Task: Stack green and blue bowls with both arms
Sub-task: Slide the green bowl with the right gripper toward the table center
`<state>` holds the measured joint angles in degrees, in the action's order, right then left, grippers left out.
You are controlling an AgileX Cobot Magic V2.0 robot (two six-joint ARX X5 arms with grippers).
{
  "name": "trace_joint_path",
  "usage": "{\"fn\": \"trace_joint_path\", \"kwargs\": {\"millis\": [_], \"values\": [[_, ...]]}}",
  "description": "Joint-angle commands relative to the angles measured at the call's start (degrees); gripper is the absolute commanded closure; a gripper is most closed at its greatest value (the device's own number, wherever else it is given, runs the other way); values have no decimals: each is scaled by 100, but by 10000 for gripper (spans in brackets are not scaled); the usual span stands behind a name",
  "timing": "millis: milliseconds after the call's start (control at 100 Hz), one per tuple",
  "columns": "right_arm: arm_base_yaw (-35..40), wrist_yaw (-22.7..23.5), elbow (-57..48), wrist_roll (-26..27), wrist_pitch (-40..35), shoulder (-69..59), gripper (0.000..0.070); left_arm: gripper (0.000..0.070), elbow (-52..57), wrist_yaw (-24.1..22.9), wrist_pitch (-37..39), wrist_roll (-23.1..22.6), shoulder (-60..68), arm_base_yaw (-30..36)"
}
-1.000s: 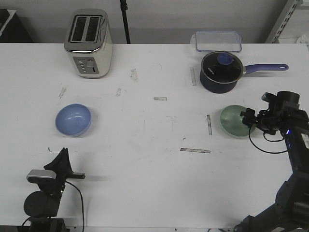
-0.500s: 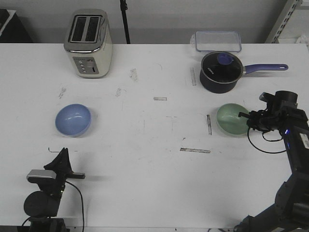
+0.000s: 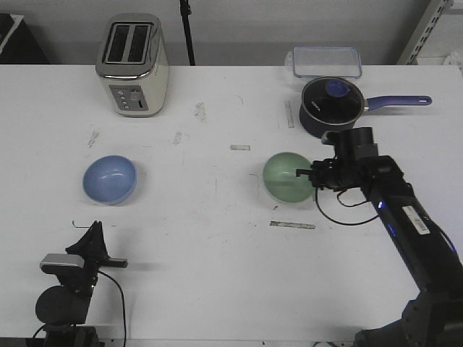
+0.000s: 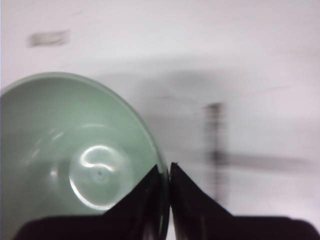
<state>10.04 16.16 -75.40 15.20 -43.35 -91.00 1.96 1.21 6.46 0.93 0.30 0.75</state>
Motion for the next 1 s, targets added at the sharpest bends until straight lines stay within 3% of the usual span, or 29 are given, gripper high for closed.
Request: {"fn": "trace_joint_path", "kwargs": {"millis": [0,230,810,860,990], "values": [[420,-195,-114,678,144,-98,696,698,-127,-17,90,-26,-11,-11],[1663,-1069,-109,1327,723,-321,696,698,-127,-17,90,-26,-11,-11],[2000,-1178,-109,1464,1016,-935,682,698,-127,-17,90,-26,-11,-11],[2000,-1182,-109,1482,1010,-935,620,698,-127,-17,90,-26,-11,-11],[2000,-1180,-111,1480,1021,-778,306,698,-127,-17,90,-26,-11,-11]]}}
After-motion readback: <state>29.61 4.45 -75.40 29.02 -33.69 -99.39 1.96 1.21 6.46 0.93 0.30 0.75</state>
